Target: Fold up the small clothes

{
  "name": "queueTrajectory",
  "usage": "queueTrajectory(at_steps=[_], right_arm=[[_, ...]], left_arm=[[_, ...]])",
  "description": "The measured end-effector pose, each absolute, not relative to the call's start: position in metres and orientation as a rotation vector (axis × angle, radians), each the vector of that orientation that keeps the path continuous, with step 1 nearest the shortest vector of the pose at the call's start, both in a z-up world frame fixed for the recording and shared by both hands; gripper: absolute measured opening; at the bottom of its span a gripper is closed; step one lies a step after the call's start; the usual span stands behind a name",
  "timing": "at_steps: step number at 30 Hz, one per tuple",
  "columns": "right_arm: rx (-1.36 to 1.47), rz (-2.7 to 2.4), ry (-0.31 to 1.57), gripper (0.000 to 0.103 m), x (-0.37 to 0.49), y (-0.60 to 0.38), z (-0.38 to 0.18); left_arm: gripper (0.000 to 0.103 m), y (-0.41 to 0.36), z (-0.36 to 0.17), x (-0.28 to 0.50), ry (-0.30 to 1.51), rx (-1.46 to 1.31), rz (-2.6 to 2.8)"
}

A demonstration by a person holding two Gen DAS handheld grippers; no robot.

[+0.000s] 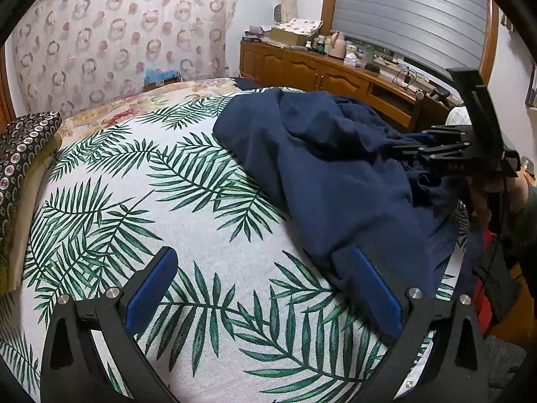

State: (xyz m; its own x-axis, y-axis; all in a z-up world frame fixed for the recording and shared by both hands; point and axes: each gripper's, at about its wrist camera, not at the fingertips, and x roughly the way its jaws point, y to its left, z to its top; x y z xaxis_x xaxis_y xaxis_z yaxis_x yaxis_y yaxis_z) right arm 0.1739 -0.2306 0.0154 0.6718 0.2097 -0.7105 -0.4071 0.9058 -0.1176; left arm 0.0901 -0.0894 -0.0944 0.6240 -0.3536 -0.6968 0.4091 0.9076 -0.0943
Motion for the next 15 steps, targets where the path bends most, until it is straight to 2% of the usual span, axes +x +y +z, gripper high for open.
queueTrajectory(at_steps=[2,3,4,5,15], right_arm=[[-0.283,0.336,0.785,0.039,0.178,-0.233,0.011],[-0.273,0.337,0.792,0.035,0.179,-0.236,0.009],[-0.268,0.337,0.797,0.020,0.179,-0.239,0.008],[-0.270,0.336,0.795,0.012,0.179,-0.240,0.009],[-0.172,0.344,0.611,0.009,0.111,-0.277,0.075]], left_arm=[[0.103,-0.089,-0.096,0.090,0.786,0.076,-0.439],[0.103,-0.089,-0.097,0.090,0.787,0.075,-0.438],[0.103,-0.089,-0.097,0.090,0.787,0.074,-0.438],[0.103,-0.089,-0.097,0.090,0.788,0.072,-0.438],[0.103,-0.091,-0.085,0.083,0.758,0.065,-0.448]])
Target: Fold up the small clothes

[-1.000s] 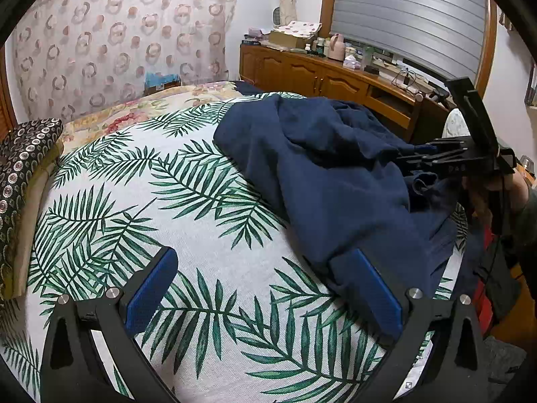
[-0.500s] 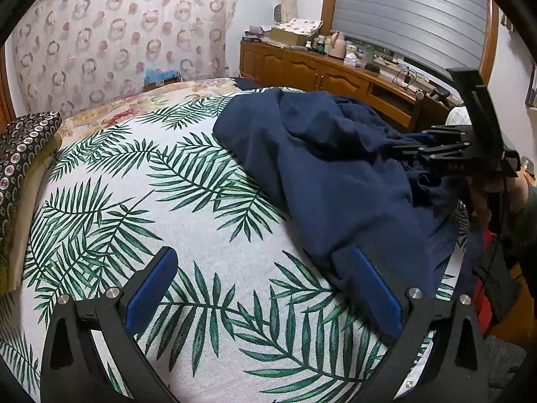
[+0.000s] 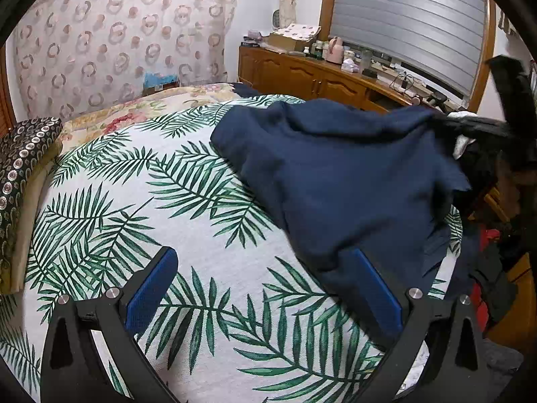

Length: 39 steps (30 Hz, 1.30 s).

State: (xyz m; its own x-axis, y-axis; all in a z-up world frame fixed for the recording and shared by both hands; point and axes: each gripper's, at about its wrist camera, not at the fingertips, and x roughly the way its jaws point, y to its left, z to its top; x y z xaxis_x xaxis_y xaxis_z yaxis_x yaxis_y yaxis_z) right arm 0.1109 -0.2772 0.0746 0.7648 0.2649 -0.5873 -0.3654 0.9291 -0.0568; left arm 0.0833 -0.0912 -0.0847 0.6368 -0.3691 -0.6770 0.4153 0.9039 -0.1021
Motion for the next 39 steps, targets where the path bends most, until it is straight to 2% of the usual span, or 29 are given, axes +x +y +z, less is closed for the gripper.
queueTrajectory(at_steps=[4,7,10,12,13,16,19,24,36,37,39], right_arm=[[-0.155,0.309,0.613,0.009,0.086,-0.305,0.083],[-0.135,0.283,0.738,0.009,0.096,-0.321,0.055],[-0.123,0.256,0.819,0.017,0.106,-0.325,0.033],[-0.115,0.270,0.792,0.018,0.106,-0.322,0.038],[-0.111,0.280,0.769,0.022,0.106,-0.321,0.044],[-0.111,0.281,0.713,0.043,0.109,-0.317,0.059],[-0.127,0.287,0.662,0.044,0.114,-0.313,0.076],[-0.144,0.327,0.658,0.044,0.123,-0.294,0.070],[-0.068,0.335,0.934,0.044,0.235,-0.273,0.012],[-0.049,0.329,0.962,0.044,0.242,-0.275,0.006],[-0.009,0.337,0.998,0.034,0.252,-0.281,0.000]], left_arm=[[0.103,-0.095,-0.083,0.083,0.755,0.066,-0.457],[0.103,-0.099,-0.084,0.085,0.759,0.063,-0.464],[0.103,-0.102,-0.085,0.087,0.758,0.070,-0.461],[0.103,-0.101,-0.085,0.088,0.756,0.065,-0.452],[0.103,-0.100,-0.084,0.089,0.755,0.058,-0.447],[0.103,-0.098,-0.081,0.092,0.746,0.044,-0.433],[0.103,-0.097,-0.077,0.095,0.733,0.044,-0.418],[0.103,-0.097,-0.065,0.100,0.698,0.051,-0.399],[0.103,-0.091,-0.069,0.104,0.701,0.016,-0.390],[0.103,-0.090,-0.070,0.104,0.703,0.014,-0.390],[0.103,-0.089,-0.072,0.104,0.707,0.010,-0.391]])
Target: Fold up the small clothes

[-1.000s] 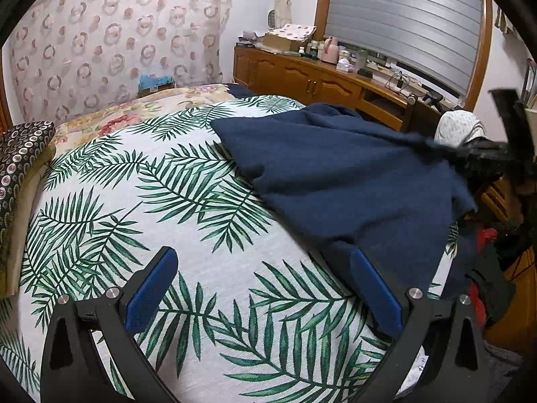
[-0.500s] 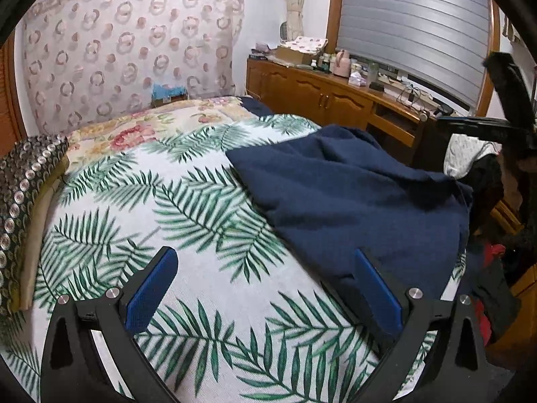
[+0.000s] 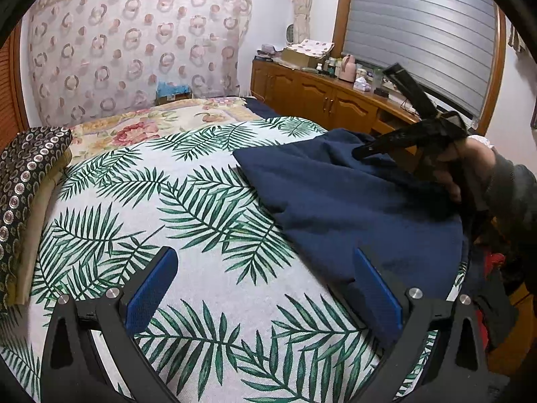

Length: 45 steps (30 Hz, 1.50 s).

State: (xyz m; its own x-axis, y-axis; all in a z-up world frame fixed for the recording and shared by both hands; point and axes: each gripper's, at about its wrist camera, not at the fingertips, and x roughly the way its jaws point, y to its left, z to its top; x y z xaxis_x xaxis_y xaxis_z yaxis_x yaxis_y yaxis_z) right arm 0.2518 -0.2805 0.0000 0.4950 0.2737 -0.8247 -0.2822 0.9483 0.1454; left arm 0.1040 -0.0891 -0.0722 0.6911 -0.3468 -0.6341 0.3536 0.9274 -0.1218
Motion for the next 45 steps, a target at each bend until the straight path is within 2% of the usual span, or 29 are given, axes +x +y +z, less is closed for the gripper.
queueTrajectory(at_steps=[2,3,8,12,18,25,30,35,41,43,45], right_arm=[[-0.001,0.366,0.990,0.009,0.252,-0.281,0.001],[-0.018,0.370,0.956,0.006,0.248,-0.280,0.005],[-0.061,0.295,0.689,0.004,0.227,-0.288,0.060],[-0.089,0.209,0.659,0.004,0.236,-0.292,0.075],[-0.228,0.110,0.862,0.014,0.268,-0.283,0.024],[-0.207,0.147,0.776,0.045,0.201,-0.297,0.024],[-0.176,0.217,0.741,0.046,0.126,-0.310,0.035],[-0.191,0.260,0.803,0.046,0.067,-0.316,0.000],[-0.122,0.201,0.818,0.045,0.039,-0.333,-0.025],[-0.111,0.201,0.806,0.041,0.033,-0.336,-0.024],[-0.105,0.205,0.806,0.041,0.033,-0.335,-0.022]], left_arm=[[0.103,-0.088,-0.074,0.103,0.708,0.007,-0.392],[0.103,-0.088,-0.075,0.103,0.709,0.005,-0.392],[0.103,-0.086,-0.077,0.103,0.716,-0.004,-0.390],[0.103,-0.089,-0.079,0.103,0.718,0.000,-0.395],[0.103,-0.093,-0.082,0.101,0.732,0.013,-0.406],[0.103,-0.108,-0.088,0.096,0.755,0.028,-0.442],[0.103,-0.125,-0.092,0.086,0.765,0.049,-0.473],[0.103,-0.139,-0.097,0.074,0.792,0.071,-0.501],[0.096,-0.144,-0.093,0.064,0.807,0.044,-0.547],[0.093,-0.145,-0.092,0.059,0.805,0.033,-0.563],[0.085,-0.146,-0.091,0.055,0.813,0.024,-0.578]])
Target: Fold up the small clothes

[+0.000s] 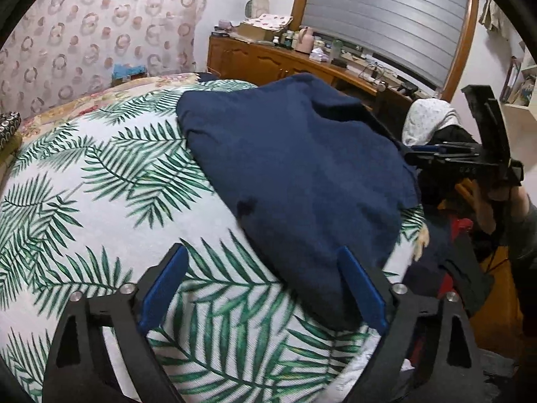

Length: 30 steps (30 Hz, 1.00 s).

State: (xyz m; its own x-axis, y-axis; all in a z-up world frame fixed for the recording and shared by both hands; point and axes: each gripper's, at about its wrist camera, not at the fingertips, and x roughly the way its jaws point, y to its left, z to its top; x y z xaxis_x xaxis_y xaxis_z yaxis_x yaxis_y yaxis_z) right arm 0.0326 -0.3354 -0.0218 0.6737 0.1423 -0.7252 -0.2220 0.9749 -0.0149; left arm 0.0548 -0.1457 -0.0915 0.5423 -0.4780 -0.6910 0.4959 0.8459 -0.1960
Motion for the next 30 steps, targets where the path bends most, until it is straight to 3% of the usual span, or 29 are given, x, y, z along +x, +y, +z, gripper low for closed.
queueTrajectory(at_steps=[5,10,12,13,19,24,30], right_arm=[[-0.069,0.209,0.838,0.041,0.024,-0.337,-0.021],[-0.038,0.246,0.866,0.040,0.021,-0.337,-0.026],[-0.066,0.254,0.871,0.010,0.024,-0.335,-0.027],[-0.087,0.250,0.866,0.003,0.026,-0.333,-0.025],[-0.079,0.221,0.717,0.003,0.005,-0.361,0.021],[-0.088,0.184,0.718,0.003,0.006,-0.375,0.025],[-0.024,0.184,0.739,0.003,0.024,-0.373,0.005]], left_arm=[[0.062,-0.148,-0.095,0.047,0.837,-0.015,-0.622],[0.060,-0.153,-0.099,0.044,0.852,-0.010,-0.622],[0.060,-0.153,-0.100,0.045,0.853,-0.009,-0.619],[0.060,-0.153,-0.100,0.045,0.854,-0.009,-0.618],[0.060,-0.154,-0.103,0.048,0.876,-0.023,-0.620],[0.059,-0.164,-0.106,0.042,0.889,-0.001,-0.656],[0.039,-0.169,-0.106,0.040,0.892,-0.001,-0.681]])
